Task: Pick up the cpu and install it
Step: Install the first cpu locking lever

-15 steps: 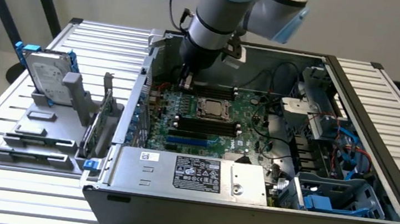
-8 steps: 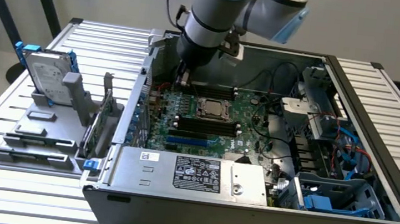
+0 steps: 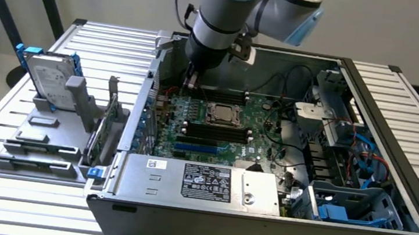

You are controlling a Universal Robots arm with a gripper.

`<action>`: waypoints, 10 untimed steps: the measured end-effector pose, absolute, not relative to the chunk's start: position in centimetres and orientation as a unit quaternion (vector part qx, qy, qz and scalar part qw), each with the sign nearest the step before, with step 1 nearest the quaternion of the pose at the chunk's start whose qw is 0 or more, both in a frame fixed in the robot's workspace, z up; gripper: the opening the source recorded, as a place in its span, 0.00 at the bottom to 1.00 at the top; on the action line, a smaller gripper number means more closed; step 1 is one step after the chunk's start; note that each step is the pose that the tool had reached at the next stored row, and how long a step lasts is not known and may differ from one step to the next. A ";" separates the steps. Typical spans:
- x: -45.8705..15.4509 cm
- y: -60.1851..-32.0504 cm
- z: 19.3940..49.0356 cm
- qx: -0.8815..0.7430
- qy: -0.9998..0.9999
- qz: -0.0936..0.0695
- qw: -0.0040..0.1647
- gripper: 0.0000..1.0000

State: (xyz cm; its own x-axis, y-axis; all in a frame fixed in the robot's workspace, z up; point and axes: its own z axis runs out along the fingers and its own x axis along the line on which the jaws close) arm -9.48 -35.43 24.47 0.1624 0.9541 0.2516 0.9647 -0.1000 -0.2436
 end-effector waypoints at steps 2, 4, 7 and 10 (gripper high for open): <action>-9.5 -35.4 24.5 -0.750 -0.637 -0.018 0.178 0.11; -9.5 -35.4 24.5 -0.758 -0.627 -0.021 0.178 0.11; -9.5 -35.4 24.5 -0.768 -0.614 -0.026 0.180 0.11; -9.5 -35.4 24.5 -0.775 -0.604 -0.032 0.183 0.11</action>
